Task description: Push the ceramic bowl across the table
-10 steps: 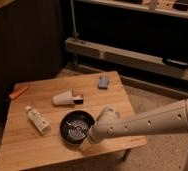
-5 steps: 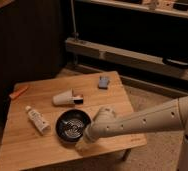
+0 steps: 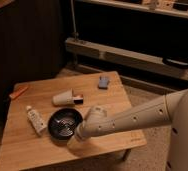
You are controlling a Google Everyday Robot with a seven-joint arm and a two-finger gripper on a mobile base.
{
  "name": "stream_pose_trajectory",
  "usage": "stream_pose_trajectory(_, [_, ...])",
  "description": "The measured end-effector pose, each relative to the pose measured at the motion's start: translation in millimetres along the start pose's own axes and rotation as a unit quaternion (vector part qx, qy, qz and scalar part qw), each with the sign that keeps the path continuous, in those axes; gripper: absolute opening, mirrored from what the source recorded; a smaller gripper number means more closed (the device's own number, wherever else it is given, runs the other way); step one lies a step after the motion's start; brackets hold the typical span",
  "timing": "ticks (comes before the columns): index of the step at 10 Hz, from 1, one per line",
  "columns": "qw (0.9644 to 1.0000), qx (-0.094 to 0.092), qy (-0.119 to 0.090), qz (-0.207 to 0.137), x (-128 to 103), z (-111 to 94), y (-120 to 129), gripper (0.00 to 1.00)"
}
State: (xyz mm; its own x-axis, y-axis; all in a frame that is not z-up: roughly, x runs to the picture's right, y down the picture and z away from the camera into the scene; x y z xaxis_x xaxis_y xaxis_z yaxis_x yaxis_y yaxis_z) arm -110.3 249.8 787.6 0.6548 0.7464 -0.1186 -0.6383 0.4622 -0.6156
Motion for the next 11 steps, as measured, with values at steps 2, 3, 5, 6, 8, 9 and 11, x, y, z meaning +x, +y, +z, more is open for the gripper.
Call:
stream_pose_trajectory(2, [0.9999,0.001,-0.014,0.0,-16.7,1.2,5.2,0.74])
stream_pose_trajectory(3, [0.9998,0.002,-0.02,0.0,-23.2,1.1,7.4,0.74])
stream_pose_trajectory(5, [0.9996,0.001,-0.029,-0.005,-40.8,3.1,17.4,0.74])
stream_pose_trajectory(6, [0.9994,-0.001,-0.033,-0.01,-53.7,6.3,24.3,0.74])
stream_pose_trajectory(8, [0.9992,-0.005,-0.036,-0.018,-72.9,14.7,35.5,0.74])
stream_pose_trajectory(9, [0.9991,-0.008,-0.036,-0.02,-78.5,19.6,39.6,0.74])
stream_pose_trajectory(11, [0.999,-0.014,-0.035,-0.026,-87.6,30.5,49.2,0.74])
